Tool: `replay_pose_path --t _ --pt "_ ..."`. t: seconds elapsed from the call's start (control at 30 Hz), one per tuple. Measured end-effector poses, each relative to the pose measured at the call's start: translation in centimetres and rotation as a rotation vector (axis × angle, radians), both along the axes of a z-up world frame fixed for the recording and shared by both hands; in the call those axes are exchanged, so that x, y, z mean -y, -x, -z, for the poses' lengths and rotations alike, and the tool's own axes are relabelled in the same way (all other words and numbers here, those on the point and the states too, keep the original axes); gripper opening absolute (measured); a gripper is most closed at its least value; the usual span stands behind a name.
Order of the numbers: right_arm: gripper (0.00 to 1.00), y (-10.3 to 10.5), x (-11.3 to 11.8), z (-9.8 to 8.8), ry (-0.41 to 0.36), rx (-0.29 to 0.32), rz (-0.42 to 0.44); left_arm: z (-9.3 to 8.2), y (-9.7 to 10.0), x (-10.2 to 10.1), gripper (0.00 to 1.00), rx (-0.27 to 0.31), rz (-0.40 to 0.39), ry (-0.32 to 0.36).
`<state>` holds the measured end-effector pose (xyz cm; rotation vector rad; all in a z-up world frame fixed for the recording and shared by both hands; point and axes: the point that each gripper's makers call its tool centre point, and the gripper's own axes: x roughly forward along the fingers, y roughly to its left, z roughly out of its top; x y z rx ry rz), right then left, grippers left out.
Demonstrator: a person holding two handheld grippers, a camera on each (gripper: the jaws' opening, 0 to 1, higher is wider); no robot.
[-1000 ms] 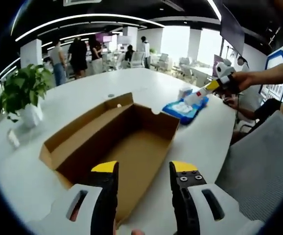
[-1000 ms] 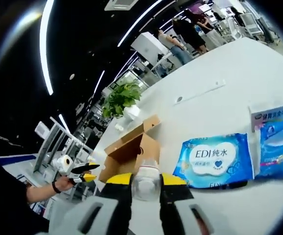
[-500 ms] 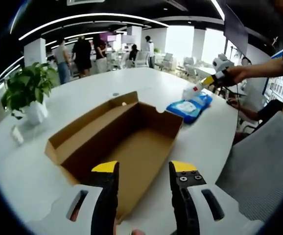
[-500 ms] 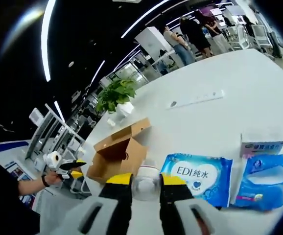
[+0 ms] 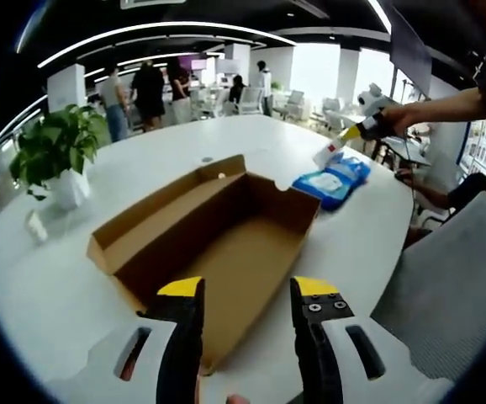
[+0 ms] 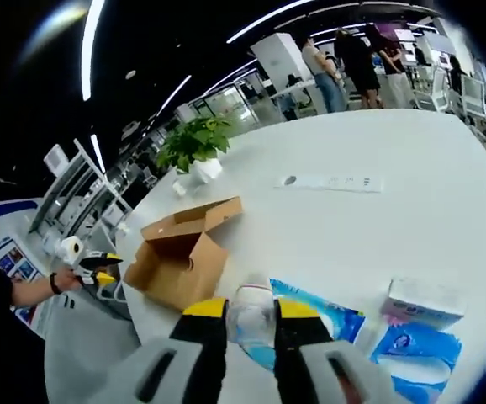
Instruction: Operate the shoe box by opening the lid, removing the specified soft item, and placing it in the target area until the item is outside and the box remains undamaged.
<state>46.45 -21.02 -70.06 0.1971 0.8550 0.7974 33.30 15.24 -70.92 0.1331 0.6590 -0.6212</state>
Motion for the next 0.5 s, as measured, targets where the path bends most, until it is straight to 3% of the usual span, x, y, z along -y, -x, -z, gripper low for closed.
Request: replay_pose_path --t 0.5 --pt "0.16 -2.9 0.7 0.8 0.207 0.072 -0.124 0.3 0.5 -0.5 0.41 -0.002 -0.021 -0.01"
